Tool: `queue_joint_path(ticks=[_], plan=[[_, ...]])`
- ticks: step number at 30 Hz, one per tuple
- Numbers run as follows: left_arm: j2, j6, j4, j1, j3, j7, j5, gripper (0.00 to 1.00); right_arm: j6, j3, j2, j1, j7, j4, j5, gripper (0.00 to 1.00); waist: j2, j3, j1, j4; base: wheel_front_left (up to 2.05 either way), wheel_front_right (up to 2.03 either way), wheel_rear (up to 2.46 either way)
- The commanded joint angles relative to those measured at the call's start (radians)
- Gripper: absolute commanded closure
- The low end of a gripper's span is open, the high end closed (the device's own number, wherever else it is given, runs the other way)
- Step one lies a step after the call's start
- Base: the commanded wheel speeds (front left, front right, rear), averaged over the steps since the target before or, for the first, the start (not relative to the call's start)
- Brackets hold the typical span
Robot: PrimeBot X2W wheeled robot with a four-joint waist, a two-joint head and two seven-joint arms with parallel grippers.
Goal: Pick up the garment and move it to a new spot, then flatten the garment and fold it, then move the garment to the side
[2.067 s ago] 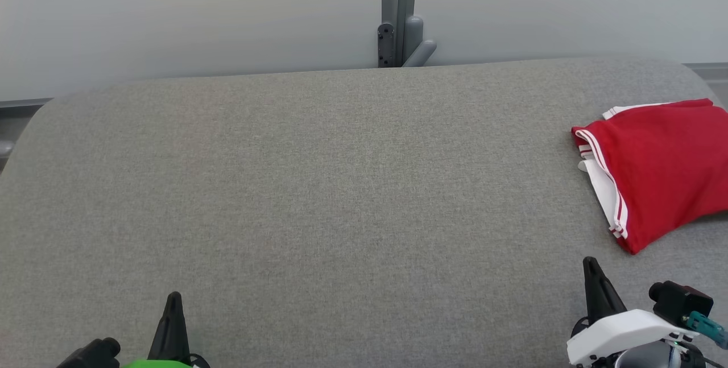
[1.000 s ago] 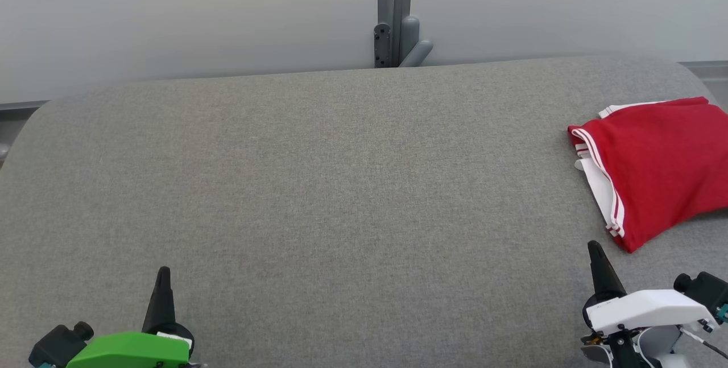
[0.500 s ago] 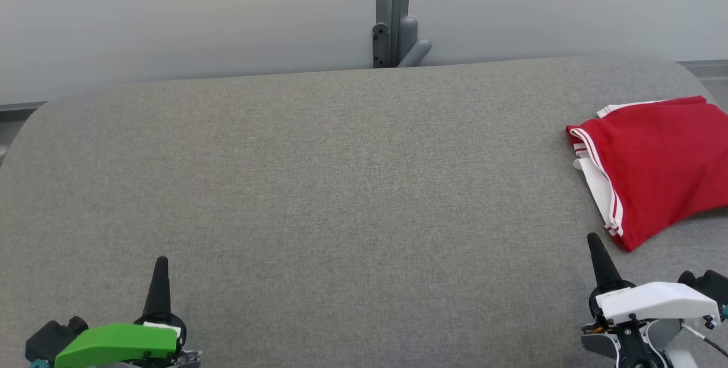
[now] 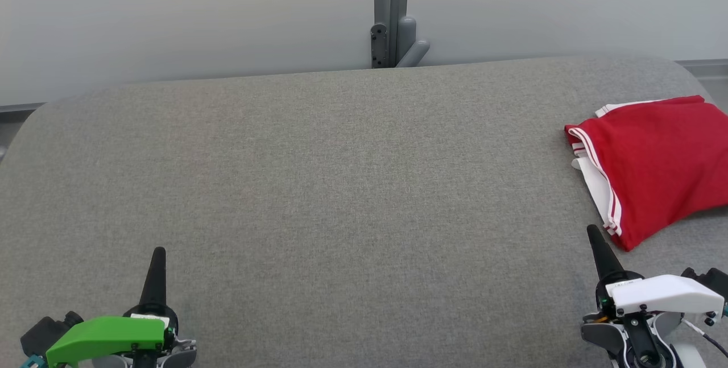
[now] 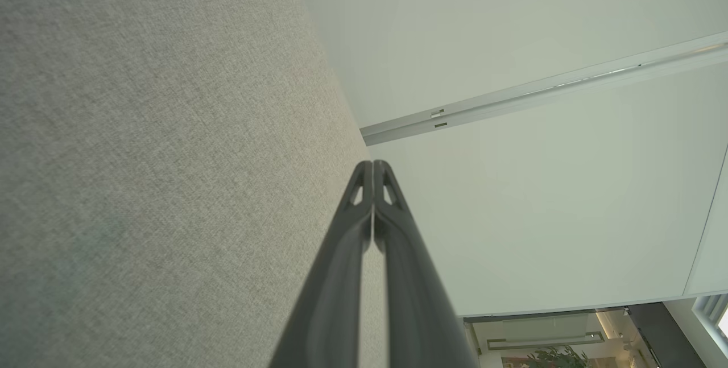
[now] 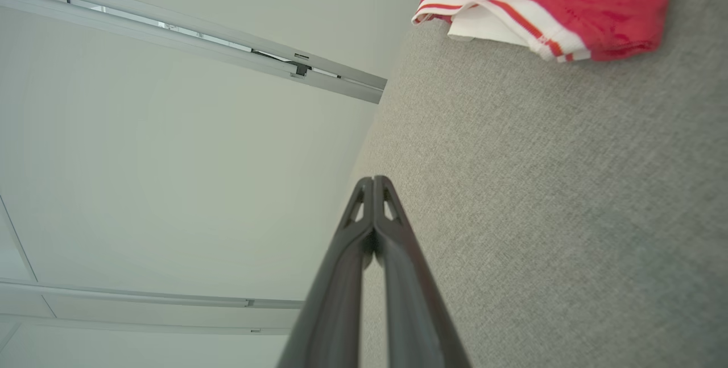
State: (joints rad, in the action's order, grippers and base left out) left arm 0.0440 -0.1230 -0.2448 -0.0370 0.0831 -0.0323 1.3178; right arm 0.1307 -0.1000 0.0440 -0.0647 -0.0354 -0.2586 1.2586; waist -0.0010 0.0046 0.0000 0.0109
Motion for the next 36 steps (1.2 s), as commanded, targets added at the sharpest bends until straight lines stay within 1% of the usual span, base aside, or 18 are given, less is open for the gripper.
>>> queue_joint_path(ticks=[1, 19, 36], plan=[[0.007, -0.004, 0.007, -0.026, 0.005, -0.006, 0.025, 1.00, 0.000, -0.003, 0.007, -0.015, -0.008, 0.010, 0.027, 1.00, 0.0006, 0.000, 0.0000, 0.000, 0.00, 0.00, 0.00], [0.009, -0.008, 0.007, -0.050, 0.018, -0.044, 0.162, 1.00, 0.000, -0.010, 0.008, -0.031, -0.046, 0.016, 0.192, 1.00, 0.0008, -0.001, 0.0000, -0.005, 0.00, 0.00, 0.00], [0.009, -0.009, 0.007, -0.070, 0.028, -0.072, 0.269, 1.00, 0.000, -0.016, 0.008, -0.042, -0.077, 0.020, 0.320, 1.00, 0.0009, -0.001, 0.0000, -0.009, 0.00, 0.00, 0.00]])
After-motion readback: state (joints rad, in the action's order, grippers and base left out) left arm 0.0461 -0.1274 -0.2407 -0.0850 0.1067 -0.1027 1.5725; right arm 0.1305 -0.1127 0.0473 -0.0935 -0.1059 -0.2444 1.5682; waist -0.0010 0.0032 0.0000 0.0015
